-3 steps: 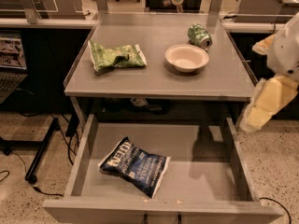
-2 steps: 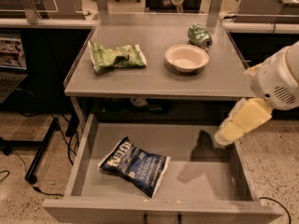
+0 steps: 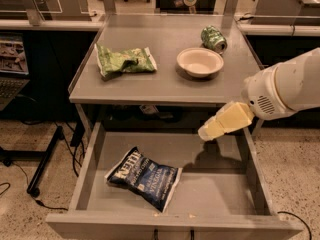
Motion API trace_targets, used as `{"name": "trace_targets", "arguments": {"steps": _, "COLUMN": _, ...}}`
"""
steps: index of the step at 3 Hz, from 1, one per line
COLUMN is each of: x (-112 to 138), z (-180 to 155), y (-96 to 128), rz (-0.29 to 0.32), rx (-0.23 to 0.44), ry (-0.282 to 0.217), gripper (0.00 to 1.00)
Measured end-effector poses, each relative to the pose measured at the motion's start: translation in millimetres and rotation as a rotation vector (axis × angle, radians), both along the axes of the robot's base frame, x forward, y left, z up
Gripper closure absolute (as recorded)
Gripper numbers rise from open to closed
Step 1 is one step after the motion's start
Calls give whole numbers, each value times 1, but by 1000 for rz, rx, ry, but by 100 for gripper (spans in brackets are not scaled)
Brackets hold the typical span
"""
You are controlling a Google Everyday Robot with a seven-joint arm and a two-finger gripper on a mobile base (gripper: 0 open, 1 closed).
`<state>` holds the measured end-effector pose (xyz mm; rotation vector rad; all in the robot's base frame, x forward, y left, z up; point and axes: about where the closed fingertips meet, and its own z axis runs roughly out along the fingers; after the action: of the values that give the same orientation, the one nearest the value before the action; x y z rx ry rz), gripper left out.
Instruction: Pick blue chip bag from top drawer and place on counter
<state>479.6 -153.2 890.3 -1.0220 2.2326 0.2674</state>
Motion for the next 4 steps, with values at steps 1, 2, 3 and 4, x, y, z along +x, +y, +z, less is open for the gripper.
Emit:
{"name": "trace_targets", "arguments": {"steps": 1, "x": 0, "z": 0, "y": 0, "rz": 0, "rx": 0, "ry": -1, "gripper": 0}}
{"name": "trace_targets", "arguments": {"steps": 2, "x": -6, "z": -29, "y": 13, "rz": -29, "rx": 80, "ry": 77, "gripper": 0}}
{"name": "trace_targets", "arguments": {"steps": 3, "x": -20, "z": -74, "y": 51, "rz": -19, "rx": 206, "ry": 192, "gripper": 0}}
{"name": "trace_targets", "arguments": {"steps": 4, "x": -29, "z": -102, "y": 87, "rz": 22, "rx": 273, "ry": 226, "gripper": 0}}
